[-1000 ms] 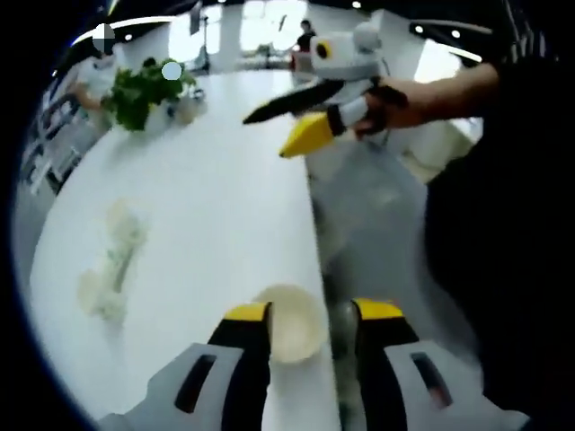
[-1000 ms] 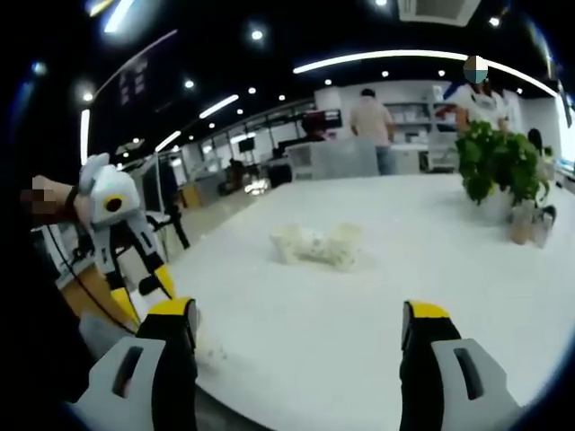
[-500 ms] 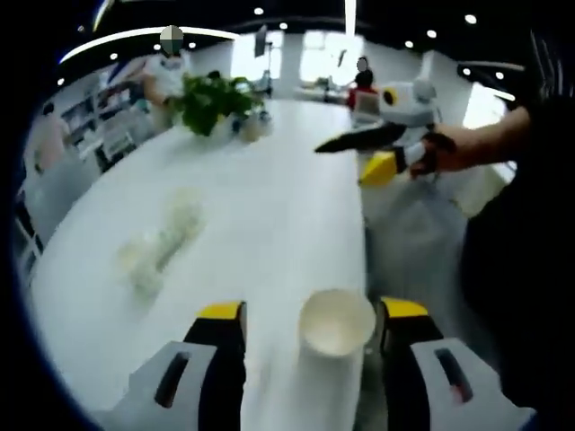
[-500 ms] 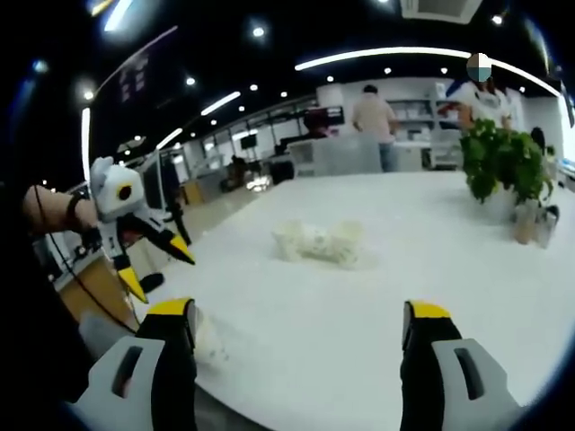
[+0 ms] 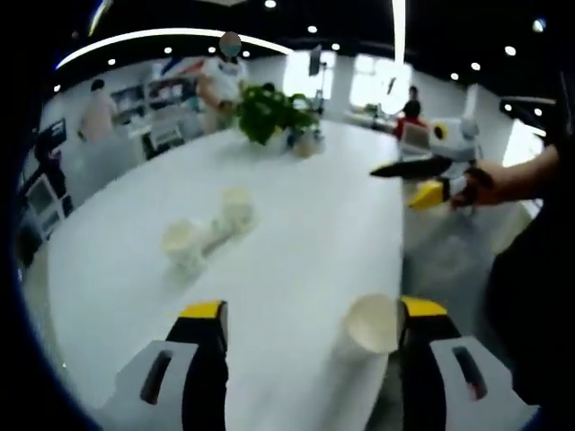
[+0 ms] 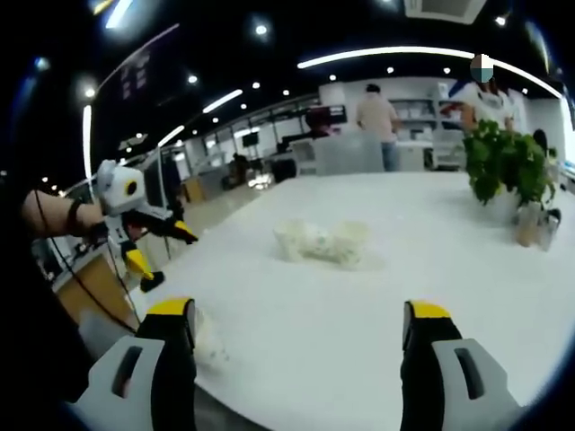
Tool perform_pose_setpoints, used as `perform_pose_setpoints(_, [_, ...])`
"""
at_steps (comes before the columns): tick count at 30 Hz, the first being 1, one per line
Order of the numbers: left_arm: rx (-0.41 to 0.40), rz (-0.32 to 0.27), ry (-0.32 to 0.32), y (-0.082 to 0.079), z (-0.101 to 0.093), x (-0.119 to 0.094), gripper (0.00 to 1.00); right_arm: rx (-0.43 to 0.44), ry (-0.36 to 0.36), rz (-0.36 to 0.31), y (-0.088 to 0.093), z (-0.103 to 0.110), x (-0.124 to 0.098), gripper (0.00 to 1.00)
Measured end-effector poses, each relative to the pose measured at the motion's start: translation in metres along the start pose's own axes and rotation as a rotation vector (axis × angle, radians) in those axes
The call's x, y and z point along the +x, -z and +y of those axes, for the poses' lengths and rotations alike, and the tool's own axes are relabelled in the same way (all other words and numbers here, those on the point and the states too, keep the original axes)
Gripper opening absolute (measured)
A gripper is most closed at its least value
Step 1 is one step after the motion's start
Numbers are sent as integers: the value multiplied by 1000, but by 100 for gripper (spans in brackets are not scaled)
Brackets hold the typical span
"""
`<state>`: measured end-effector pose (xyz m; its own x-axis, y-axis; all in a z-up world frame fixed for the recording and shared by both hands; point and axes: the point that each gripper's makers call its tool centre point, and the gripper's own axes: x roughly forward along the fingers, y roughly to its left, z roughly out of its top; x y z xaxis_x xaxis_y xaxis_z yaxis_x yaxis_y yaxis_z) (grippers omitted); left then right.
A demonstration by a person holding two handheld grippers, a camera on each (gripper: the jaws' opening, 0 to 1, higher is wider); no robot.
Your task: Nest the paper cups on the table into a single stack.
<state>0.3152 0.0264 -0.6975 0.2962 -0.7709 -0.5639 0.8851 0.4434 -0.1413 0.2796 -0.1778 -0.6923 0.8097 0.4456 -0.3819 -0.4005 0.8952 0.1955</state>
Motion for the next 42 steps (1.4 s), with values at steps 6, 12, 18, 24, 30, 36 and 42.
perform_pose_setpoints(6, [-62,-25,-44,7,16,-11,84,-4,-2,1,-3,0,1,94])
perform_pose_setpoints(12, [-72,-42,-83,11,23,-19,91,-10,-9,6,-7,1,4,95])
perform_pose_setpoints(18, [-87,-59,-110,13,30,-23,99,-24,-18,10,-11,2,8,96])
perform_pose_setpoints(24, [-79,-51,-116,16,33,-26,99,-26,-30,24,-9,2,17,100])
perform_pose_setpoints(30, [-73,-56,-133,16,37,-27,99,-72,-49,36,-12,1,29,100])
perform_pose_setpoints(36, [-83,-58,-138,18,39,-29,99,-140,-77,34,-25,-5,51,100])
perform_pose_setpoints(42, [-98,-62,-155,18,41,-30,99,-187,-85,61,-34,-27,82,100])
